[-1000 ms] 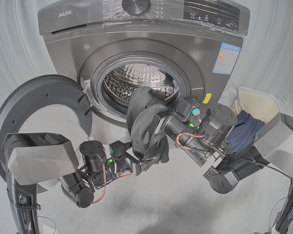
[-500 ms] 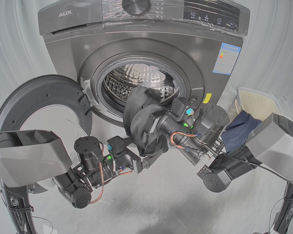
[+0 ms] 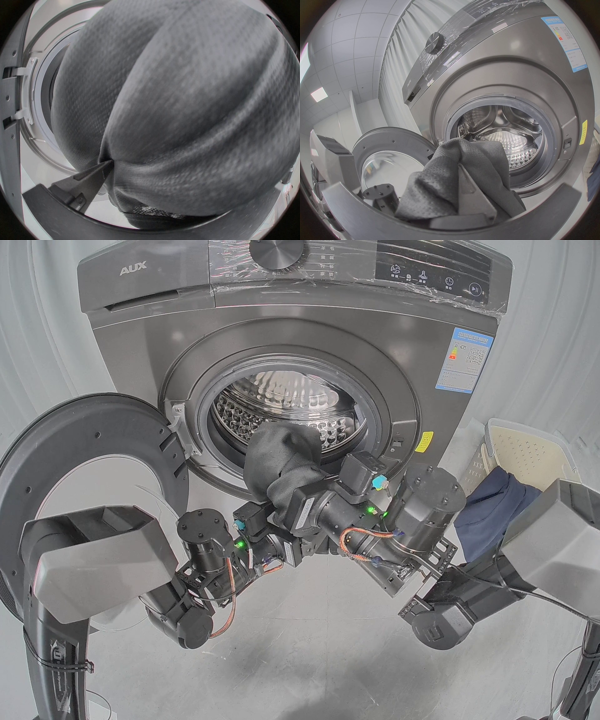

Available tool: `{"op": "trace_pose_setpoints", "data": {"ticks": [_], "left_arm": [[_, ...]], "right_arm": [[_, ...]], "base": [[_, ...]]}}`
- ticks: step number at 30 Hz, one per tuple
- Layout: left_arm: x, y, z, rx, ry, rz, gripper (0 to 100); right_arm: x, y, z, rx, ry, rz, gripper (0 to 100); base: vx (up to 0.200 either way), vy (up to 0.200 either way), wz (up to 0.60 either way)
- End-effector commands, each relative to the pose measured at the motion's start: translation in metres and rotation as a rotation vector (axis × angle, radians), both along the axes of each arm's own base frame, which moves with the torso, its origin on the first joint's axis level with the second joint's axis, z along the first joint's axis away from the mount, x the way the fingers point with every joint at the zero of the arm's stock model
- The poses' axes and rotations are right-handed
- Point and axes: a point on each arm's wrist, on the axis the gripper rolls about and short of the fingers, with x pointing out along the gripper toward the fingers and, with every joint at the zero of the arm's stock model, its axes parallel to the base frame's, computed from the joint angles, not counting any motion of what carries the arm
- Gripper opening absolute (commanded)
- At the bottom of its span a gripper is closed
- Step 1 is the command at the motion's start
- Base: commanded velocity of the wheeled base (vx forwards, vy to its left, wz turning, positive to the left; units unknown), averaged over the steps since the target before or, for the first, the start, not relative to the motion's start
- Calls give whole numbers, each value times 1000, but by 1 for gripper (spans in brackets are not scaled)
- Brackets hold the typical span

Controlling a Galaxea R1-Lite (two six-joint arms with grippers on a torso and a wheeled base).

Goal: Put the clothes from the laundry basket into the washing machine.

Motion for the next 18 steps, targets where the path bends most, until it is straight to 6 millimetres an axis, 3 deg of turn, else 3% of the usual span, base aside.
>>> {"op": "trace_pose_setpoints", "data": {"ticks": [1, 2, 10, 17, 18], "left_arm": [[6, 0, -10, 6, 14, 11, 100], [6, 0, -10, 6, 14, 12, 0], [14, 1, -5, -29, -1, 40, 0], [12, 8, 3, -39, -7, 53, 0], [2, 15, 19, -45, -19, 50, 0]], "right_arm": [[-3, 0, 3, 4, -4, 5, 0], [-4, 0, 3, 4, -4, 6, 0], [-4, -1, 3, 9, 1, 5, 0], [-4, -15, 12, 24, 1, -16, 0], [-2, -29, 18, 38, -4, -43, 0]], "base": [[0, 0, 0], [0, 0, 0], [0, 0, 0], [0, 0, 0], [0, 0, 0]]}}
